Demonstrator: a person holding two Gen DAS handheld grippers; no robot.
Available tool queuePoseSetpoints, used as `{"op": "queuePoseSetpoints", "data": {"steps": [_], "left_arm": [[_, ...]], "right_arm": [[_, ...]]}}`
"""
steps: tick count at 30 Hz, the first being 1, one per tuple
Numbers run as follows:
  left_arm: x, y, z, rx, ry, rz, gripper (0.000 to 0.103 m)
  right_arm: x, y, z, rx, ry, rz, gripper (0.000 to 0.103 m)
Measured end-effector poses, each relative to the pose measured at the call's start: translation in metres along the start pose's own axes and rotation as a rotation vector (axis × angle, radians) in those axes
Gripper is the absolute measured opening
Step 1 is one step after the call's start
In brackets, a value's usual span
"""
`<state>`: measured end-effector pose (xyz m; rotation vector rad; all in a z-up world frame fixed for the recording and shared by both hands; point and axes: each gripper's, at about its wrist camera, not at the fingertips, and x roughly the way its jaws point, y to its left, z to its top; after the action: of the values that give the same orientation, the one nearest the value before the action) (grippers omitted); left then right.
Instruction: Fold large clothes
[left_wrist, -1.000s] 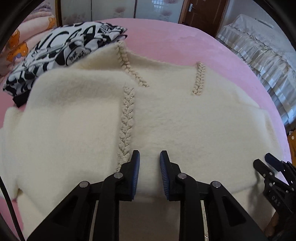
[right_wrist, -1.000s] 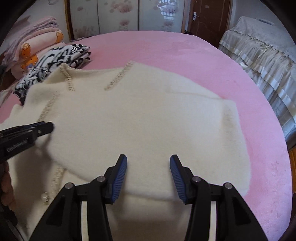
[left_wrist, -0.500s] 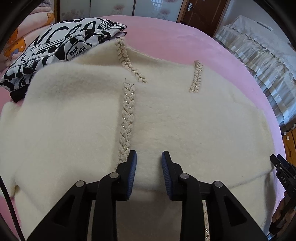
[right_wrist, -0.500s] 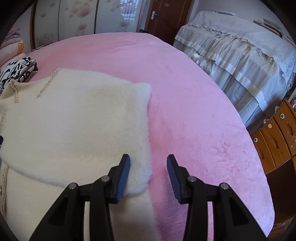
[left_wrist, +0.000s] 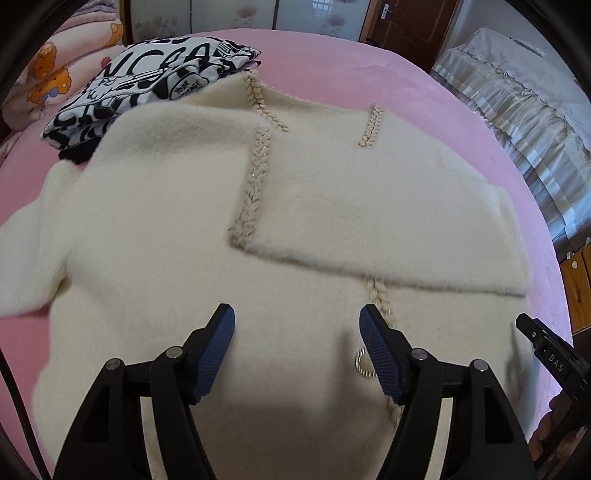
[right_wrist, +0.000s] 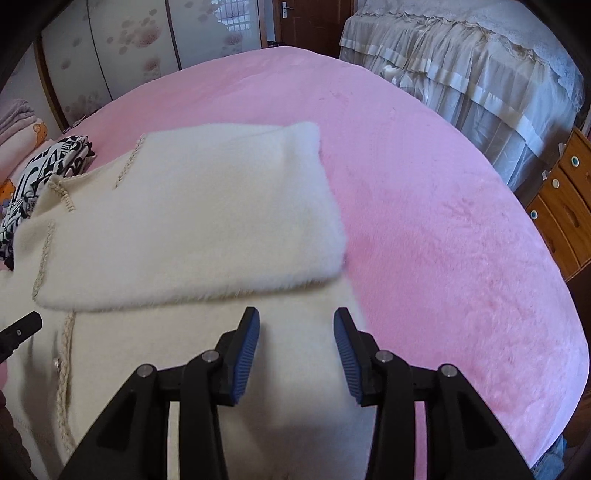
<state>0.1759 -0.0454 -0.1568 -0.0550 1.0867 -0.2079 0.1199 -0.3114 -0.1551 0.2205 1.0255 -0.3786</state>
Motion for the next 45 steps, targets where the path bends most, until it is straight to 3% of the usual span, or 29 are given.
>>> {"op": "queuePoseSetpoints", "data": {"steps": [5, 14, 22, 28, 35, 40, 45], "left_arm": [[-0.025, 0.010, -0.045, -0.032, 0.025, -0.015, 0.069], [-0.051, 0.009, -0.101, 0.020, 0.066, 0.018, 0.069], [-0.089, 0.021, -0.092, 0.052, 0.004, 0.036, 0.069], [-0.122, 0.035, -0.088, 0.138, -0.085, 0.041, 0.069], [-0.155, 0.078, -0.084, 0.097, -0.173, 0.006, 0.069], [-0.176, 0.110, -0.083, 0.055, -0.241, 0.009, 0.078], [-0.188, 0.145, -0.081, 0.003, -0.248, -0.002, 0.078]], "right_arm": [[-0.021, 0.024, -0.036, -0.054, 0.028, 0.014, 0.042], [-0.062, 0.080, -0.085, -0.157, 0.052, 0.061, 0.042], [-0.096, 0.129, -0.110, -0.231, 0.050, 0.095, 0.042], [-0.124, 0.159, -0.113, -0.260, 0.012, 0.102, 0.043], [-0.145, 0.195, -0.113, -0.292, -0.013, 0.127, 0.043], [-0.157, 0.222, -0.111, -0.318, -0.038, 0.147, 0.043], [-0.165, 0.254, -0.108, -0.352, -0.050, 0.176, 0.043]]}}
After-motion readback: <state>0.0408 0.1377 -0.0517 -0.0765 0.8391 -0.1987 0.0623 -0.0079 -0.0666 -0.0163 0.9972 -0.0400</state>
